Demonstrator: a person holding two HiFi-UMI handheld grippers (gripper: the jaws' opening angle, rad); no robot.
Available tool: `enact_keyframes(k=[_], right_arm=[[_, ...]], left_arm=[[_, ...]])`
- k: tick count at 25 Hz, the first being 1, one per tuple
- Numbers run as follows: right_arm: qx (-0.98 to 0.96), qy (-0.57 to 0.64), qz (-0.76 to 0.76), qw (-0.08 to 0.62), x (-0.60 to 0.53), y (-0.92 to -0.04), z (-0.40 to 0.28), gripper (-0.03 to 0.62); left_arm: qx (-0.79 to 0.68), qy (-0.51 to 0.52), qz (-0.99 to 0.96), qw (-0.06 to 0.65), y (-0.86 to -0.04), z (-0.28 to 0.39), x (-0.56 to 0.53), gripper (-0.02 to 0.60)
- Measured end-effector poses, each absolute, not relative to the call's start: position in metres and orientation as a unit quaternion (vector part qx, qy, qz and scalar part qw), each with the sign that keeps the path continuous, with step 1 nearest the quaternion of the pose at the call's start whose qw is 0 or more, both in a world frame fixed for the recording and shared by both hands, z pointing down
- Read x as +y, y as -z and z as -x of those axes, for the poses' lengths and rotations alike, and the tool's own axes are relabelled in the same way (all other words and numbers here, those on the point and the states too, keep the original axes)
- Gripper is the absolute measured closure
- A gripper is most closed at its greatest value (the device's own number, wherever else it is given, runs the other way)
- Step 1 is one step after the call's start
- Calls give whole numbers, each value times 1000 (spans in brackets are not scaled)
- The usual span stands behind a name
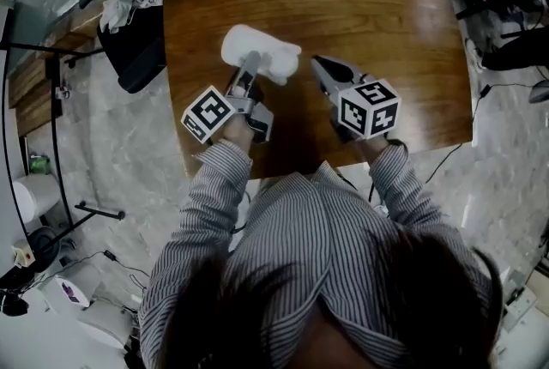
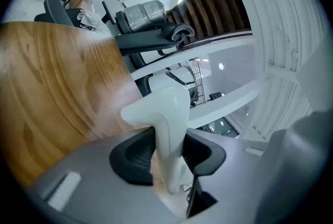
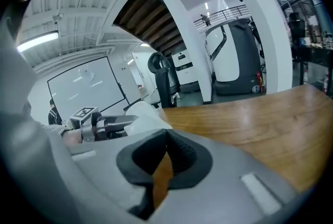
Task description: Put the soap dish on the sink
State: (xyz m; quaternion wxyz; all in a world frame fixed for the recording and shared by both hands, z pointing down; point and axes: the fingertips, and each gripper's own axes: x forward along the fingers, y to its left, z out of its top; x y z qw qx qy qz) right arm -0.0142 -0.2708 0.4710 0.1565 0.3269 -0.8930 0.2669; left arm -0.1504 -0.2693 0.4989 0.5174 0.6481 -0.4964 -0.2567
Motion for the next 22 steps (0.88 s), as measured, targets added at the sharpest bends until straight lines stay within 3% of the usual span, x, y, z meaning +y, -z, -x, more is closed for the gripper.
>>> enact_keyframes(k=[22], right_arm=[[-865, -338, -322, 183, -303, -548, 27, 592]], left_arm=[[-535, 221, -593, 559, -585, 162, -315, 437]])
